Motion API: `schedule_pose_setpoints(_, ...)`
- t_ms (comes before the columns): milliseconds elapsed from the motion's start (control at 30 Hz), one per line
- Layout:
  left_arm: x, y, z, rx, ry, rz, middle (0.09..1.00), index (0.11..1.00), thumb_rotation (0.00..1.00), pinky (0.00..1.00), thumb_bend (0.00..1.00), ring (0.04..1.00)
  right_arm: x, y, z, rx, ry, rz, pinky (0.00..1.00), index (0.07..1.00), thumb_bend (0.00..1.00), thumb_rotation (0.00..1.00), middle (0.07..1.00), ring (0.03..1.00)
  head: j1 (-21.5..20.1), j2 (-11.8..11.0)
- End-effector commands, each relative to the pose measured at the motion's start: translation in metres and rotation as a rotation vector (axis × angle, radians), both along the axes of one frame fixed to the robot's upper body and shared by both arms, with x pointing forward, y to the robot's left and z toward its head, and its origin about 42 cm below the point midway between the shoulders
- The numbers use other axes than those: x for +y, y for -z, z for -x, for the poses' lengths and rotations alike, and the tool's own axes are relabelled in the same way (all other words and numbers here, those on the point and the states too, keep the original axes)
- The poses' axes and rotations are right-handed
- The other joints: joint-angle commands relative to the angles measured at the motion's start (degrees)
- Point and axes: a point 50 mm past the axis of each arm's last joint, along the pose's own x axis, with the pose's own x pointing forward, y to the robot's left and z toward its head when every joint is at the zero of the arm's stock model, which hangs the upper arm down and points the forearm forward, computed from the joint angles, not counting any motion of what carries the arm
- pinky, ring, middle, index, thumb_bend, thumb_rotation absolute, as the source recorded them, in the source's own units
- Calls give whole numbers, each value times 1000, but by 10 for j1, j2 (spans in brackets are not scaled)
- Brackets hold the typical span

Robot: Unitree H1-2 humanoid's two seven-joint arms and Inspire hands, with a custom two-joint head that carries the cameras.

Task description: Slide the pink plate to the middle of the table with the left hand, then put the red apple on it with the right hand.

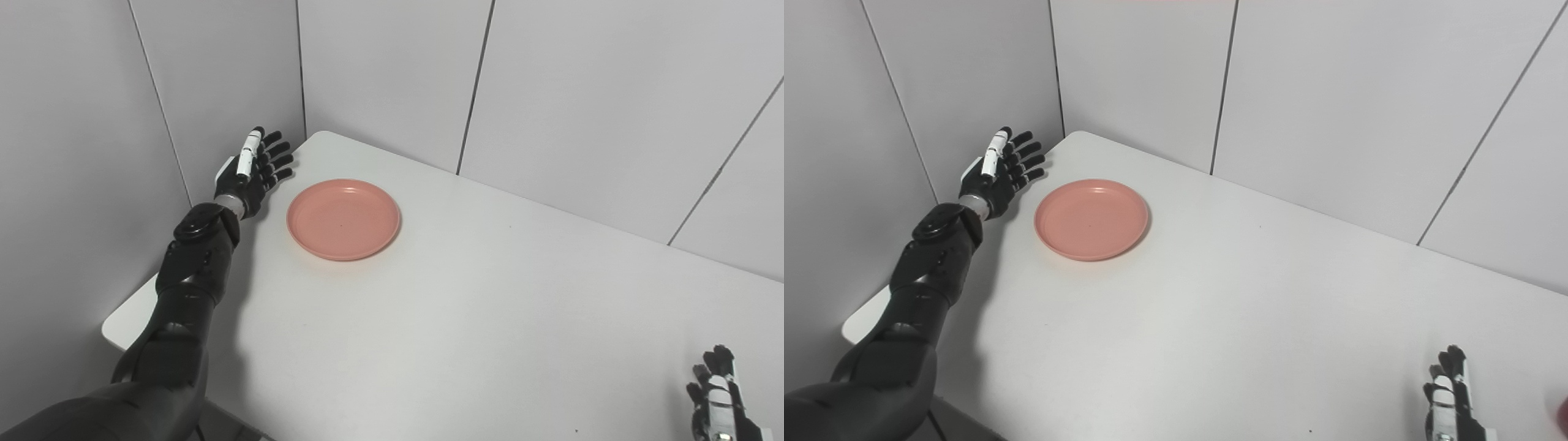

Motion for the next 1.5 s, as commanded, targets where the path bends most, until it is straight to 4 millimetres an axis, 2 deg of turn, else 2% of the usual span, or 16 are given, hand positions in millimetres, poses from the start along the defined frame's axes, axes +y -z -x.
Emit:
schedule_pose_setpoints(0,0,-27,-11,-97,10,-30,861,838,1000,841,327,854,1,-19,-4,-74,-9,-11,1000,1000,0,1000,1000,1000,0,1)
schedule_pose_setpoints(367,-5,-16,-11,-91,27,-11,856,829,1000,843,330,852,1,-19,-4,-67,-5,-11,1000,1000,0,1000,1000,1000,0,3)
schedule_pose_setpoints(933,-19,-10,-13,-86,61,31,887,866,1000,863,335,877,2,-22,-2,-72,-2,-19,1000,1000,0,1000,1000,1000,0,7)
schedule_pose_setpoints(1467,-27,-1,-13,-71,69,41,877,850,1000,856,315,870,3,-24,-2,-79,-8,-15,1000,1000,0,1000,1000,1000,-2,13)
